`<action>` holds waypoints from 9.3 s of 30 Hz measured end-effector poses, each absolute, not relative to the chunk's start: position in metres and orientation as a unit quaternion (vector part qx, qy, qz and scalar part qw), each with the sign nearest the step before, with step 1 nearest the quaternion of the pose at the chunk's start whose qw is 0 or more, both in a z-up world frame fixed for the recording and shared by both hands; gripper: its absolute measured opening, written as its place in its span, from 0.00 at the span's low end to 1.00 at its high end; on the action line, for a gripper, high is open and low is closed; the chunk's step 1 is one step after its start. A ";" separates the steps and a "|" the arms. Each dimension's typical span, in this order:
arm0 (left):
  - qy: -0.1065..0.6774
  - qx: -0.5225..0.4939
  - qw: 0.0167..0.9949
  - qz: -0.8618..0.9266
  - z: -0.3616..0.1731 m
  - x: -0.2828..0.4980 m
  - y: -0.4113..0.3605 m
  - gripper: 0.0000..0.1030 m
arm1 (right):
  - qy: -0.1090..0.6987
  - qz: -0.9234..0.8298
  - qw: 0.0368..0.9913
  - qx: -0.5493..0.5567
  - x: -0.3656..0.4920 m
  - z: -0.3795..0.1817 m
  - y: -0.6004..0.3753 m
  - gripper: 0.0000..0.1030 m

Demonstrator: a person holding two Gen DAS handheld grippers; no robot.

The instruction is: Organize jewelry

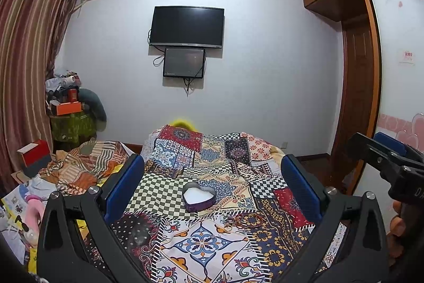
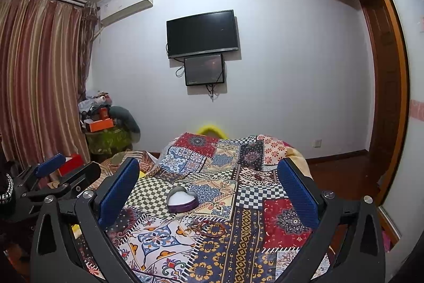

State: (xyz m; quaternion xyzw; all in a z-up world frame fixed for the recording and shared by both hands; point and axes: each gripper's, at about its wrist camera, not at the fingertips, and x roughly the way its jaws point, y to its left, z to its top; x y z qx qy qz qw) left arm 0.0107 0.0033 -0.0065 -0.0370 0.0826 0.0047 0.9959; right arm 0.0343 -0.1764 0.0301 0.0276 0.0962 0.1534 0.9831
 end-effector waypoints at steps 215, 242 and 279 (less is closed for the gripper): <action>0.425 -0.051 0.902 -0.055 -0.183 0.343 0.069 0.01 | 0.483 0.326 0.808 -0.081 0.340 -0.143 -0.040 0.13; 0.386 -0.026 0.921 -0.040 -0.122 0.253 0.075 0.35 | 0.385 0.289 0.873 -0.081 0.265 -0.074 -0.074 0.46; 0.438 -0.015 0.894 -0.095 -0.181 0.204 0.011 0.35 | 0.459 0.275 0.840 -0.090 0.217 -0.148 -0.129 0.46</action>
